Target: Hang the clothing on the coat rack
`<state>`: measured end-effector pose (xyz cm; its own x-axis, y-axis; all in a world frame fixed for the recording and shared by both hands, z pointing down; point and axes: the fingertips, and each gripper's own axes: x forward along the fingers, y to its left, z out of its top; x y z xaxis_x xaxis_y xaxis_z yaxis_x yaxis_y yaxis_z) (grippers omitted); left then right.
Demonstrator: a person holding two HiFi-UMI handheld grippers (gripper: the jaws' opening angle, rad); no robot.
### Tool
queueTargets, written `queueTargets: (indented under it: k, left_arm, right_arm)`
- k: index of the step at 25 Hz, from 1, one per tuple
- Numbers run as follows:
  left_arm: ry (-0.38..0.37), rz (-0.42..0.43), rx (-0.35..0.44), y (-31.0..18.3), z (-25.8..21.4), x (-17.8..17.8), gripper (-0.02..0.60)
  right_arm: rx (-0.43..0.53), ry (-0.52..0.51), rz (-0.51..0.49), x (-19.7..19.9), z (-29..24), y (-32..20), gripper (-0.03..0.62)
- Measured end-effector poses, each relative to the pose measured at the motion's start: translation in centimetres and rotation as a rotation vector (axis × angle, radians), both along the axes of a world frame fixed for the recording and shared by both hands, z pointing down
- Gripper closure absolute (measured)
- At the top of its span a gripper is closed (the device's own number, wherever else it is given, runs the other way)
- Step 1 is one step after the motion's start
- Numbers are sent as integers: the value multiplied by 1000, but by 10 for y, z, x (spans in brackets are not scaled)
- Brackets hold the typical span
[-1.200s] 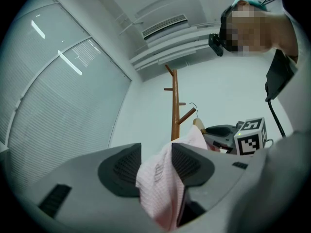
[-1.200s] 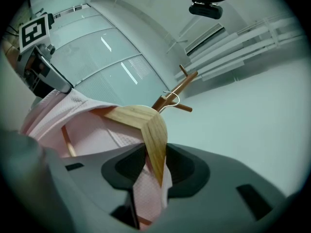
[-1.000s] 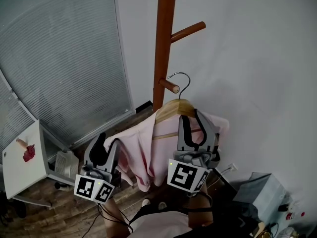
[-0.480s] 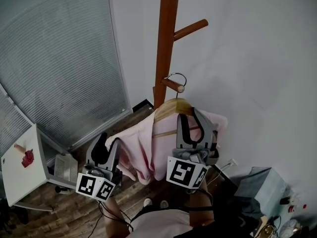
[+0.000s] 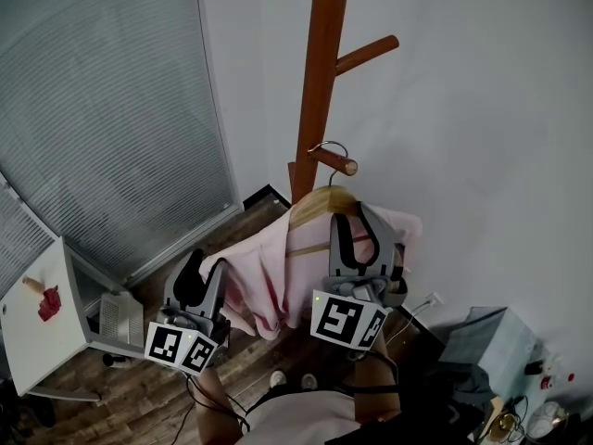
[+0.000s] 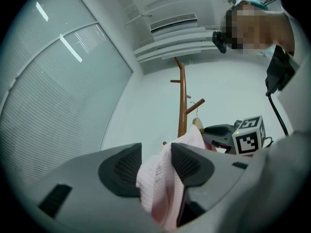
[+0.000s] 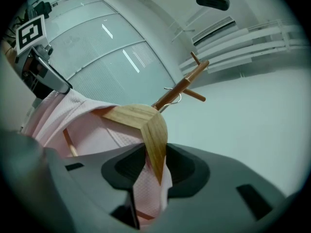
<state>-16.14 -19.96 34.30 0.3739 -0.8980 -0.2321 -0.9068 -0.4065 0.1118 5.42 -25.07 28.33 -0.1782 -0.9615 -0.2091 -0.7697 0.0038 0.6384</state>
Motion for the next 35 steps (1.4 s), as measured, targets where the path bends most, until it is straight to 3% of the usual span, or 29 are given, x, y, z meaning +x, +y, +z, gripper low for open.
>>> queueTargets:
  k: [35]
  left_arm:
    - [20,20,-60,-19,26,-3,379]
  right_arm:
    - [-66,14,28,-4,26,-19,447]
